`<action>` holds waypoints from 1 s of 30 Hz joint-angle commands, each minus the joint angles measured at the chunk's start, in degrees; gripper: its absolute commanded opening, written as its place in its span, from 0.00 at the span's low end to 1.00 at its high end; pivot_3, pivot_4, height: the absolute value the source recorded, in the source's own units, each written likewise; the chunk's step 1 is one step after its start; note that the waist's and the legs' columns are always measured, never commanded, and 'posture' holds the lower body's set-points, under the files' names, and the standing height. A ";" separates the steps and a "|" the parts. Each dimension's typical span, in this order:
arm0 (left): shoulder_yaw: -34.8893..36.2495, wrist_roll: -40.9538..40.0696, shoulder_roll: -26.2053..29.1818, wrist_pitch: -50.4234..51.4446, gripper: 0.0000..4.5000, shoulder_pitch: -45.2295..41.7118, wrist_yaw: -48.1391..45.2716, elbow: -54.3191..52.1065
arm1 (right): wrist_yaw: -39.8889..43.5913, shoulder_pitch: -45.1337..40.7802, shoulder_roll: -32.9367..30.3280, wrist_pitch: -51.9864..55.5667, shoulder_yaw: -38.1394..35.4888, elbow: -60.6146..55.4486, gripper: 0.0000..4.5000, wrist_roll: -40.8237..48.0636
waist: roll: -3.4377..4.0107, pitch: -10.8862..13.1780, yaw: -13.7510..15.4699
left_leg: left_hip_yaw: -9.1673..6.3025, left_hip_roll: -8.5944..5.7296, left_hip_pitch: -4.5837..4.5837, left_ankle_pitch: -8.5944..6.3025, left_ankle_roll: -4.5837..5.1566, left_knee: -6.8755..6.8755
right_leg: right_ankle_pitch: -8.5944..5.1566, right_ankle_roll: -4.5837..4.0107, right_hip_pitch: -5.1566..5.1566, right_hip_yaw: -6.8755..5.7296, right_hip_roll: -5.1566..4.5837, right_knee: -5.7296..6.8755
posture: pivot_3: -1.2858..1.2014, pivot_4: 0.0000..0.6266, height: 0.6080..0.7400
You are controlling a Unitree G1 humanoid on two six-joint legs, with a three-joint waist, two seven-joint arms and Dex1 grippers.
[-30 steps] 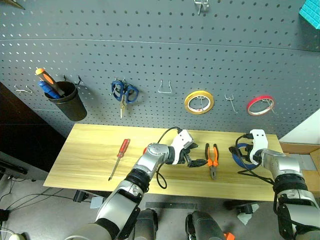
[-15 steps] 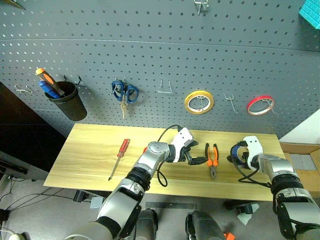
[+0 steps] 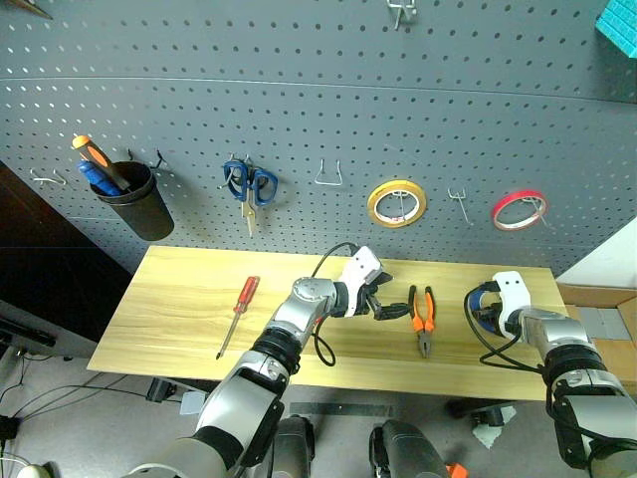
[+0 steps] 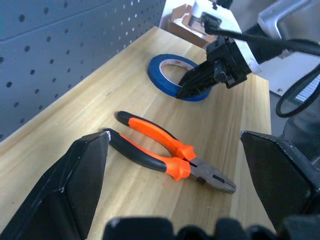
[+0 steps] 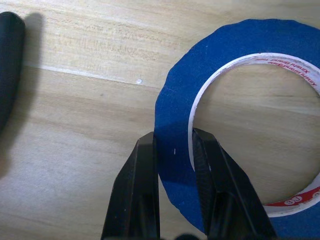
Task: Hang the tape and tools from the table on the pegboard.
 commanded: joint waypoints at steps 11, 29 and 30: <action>6.01 -15.97 10.31 20.95 1.00 11.38 -7.77 -35.31 | -11.24 41.03 2.50 -6.61 -0.79 -71.14 0.09 -6.30 | 1.06 -1.96 -1.17 | 0.05 0.07 -0.07 0.04 -0.20 -0.15 | -0.06 0.10 -0.20 0.09 0.07 0.03 | 0.49 0.09 1.00; 13.53 -29.32 14.30 36.09 1.00 10.19 4.21 -49.62 | -11.27 29.98 -2.43 -41.39 8.20 -54.22 0.09 -19.58 | -0.79 -6.54 -4.65 | 0.29 0.00 2.45 0.19 0.03 -0.11 | 0.16 0.35 2.01 0.74 0.20 0.01 | 0.48 0.00 1.00; 12.92 -28.46 14.35 35.26 1.00 9.93 4.38 -48.90 | -9.31 27.45 -3.32 -42.45 8.34 -51.28 0.09 -18.49 | -0.79 -6.54 -4.61 | 0.32 -0.01 2.42 0.18 0.03 -0.12 | 0.16 0.34 1.98 0.78 0.22 0.01 | 0.48 0.00 1.00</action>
